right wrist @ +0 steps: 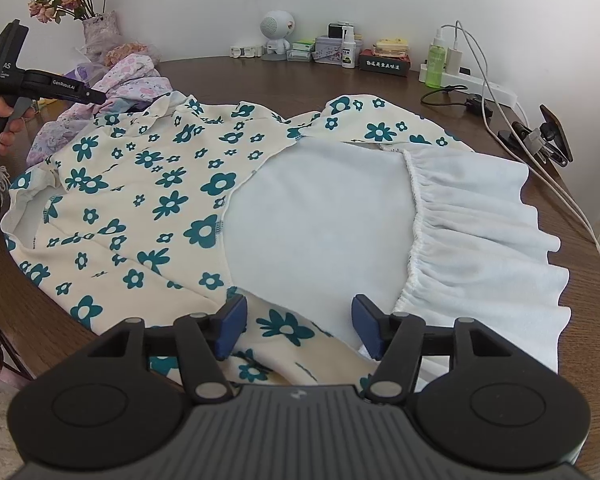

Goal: Fold clothes

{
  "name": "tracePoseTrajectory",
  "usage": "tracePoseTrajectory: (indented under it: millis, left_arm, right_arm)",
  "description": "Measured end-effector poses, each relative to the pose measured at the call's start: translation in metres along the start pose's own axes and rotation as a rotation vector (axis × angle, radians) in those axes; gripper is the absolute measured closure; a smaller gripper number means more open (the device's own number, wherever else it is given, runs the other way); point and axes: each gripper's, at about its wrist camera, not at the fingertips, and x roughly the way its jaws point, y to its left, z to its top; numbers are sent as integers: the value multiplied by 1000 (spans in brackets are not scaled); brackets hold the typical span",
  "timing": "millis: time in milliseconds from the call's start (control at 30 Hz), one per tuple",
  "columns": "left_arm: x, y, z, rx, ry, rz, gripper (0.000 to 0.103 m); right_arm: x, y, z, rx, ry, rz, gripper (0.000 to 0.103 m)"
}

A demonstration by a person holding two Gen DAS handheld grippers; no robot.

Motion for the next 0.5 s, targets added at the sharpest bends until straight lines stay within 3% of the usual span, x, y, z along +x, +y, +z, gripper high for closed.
tracePoseTrajectory:
  millis: [67,100,167,267,367,467,500]
  left_arm:
    - [1,-17,-5,46,50,-86,91]
    - [1,-25,-8,67,77,-128,92]
    - [8,-37,-16,113,111,-126,94]
    - [25,-47,-29,169,148,-43,94]
    - [30,-41,-33,159,120,19,92]
    - [26,-33,-29,117,115,53,75]
    - [22,-31,-27,100,103,48,75]
  right_arm:
    - [0,0,0,2,0,-2,41]
    - [0,0,0,3,-2,-2,41]
    - [0,-1,-1,4,-7,-4,41]
    - [0,-1,-2,4,-9,-4,40]
    - [0,-2,-2,0,-10,-3,40]
    - [0,-1,-3,-1,-14,-3,39]
    - [0,0,-3,-2,-15,-3,39]
